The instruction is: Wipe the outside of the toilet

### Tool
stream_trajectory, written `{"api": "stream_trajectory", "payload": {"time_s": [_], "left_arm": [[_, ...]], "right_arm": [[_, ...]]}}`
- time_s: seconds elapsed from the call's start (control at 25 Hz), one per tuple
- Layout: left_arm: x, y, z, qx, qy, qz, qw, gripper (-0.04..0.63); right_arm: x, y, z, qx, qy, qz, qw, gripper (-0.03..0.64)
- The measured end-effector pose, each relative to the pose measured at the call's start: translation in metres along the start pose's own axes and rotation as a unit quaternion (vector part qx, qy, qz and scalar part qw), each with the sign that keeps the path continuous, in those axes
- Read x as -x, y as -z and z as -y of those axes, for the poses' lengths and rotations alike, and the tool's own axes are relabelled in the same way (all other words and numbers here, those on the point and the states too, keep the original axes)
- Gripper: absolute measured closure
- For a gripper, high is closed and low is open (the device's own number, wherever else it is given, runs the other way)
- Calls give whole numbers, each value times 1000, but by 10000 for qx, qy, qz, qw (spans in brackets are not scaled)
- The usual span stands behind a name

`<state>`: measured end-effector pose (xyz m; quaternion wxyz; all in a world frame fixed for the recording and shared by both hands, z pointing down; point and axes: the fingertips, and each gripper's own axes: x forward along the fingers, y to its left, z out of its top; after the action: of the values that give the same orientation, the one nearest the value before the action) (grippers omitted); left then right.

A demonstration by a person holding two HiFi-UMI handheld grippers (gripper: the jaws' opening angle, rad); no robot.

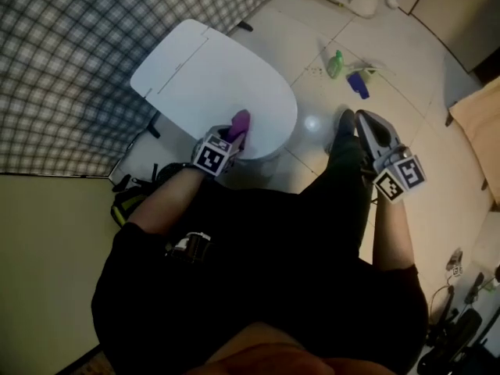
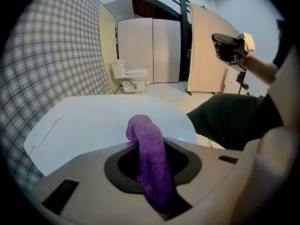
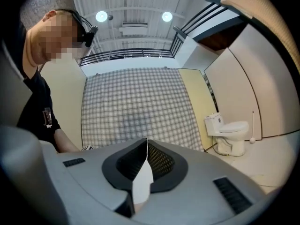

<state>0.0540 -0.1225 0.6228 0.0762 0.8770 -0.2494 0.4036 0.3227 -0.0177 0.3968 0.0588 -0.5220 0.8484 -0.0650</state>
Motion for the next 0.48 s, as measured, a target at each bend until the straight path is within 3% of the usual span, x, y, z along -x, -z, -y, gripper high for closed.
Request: {"api": "stream_trajectory", "payload": {"time_s": [0.2, 0.48], "left_arm": [[36, 59, 39, -151, 242, 14, 9996, 506], [14, 69, 56, -438, 268, -8, 9987, 506]], "right_arm": [[-22, -5, -56, 156, -316, -88, 9993, 606], [-29, -19, -85, 365, -394, -189, 9984, 606]]}}
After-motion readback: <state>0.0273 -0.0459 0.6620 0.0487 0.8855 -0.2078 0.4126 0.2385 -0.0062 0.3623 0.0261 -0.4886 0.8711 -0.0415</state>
